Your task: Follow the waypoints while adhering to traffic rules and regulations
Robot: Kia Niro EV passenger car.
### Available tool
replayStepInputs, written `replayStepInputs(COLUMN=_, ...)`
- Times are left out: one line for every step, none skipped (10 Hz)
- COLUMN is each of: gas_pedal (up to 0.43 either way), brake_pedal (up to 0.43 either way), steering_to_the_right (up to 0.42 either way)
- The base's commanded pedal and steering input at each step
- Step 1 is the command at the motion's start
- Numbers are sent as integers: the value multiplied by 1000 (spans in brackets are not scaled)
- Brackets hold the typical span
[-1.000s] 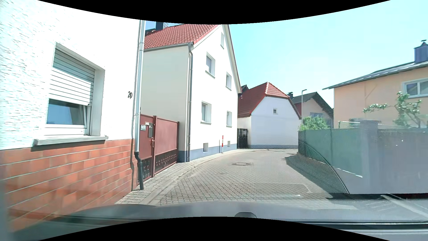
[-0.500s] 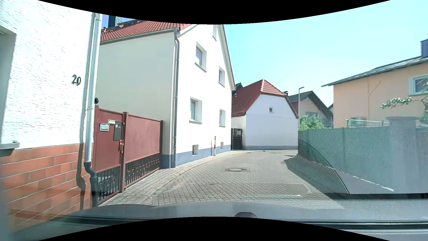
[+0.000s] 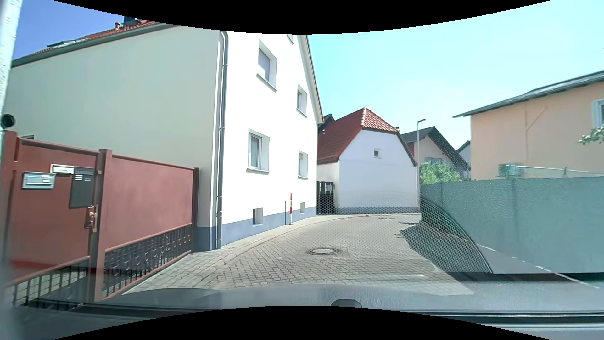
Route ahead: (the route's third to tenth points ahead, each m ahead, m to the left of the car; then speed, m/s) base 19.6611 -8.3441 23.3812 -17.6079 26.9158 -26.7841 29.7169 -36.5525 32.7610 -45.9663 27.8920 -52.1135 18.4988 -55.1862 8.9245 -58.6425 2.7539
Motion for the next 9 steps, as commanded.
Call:
replayStepInputs(gas_pedal=28, brake_pedal=0, steering_to_the_right=90)
replayStepInputs(gas_pedal=28, brake_pedal=0, steering_to_the_right=89)
replayStepInputs(gas_pedal=28, brake_pedal=0, steering_to_the_right=89)
replayStepInputs(gas_pedal=28, brake_pedal=0, steering_to_the_right=89)
replayStepInputs(gas_pedal=28, brake_pedal=0, steering_to_the_right=88)
replayStepInputs(gas_pedal=28, brake_pedal=0, steering_to_the_right=88)
replayStepInputs(gas_pedal=28, brake_pedal=0, steering_to_the_right=87)
replayStepInputs(gas_pedal=28, brake_pedal=0, steering_to_the_right=87)
replayStepInputs(gas_pedal=28, brake_pedal=0, steering_to_the_right=87)
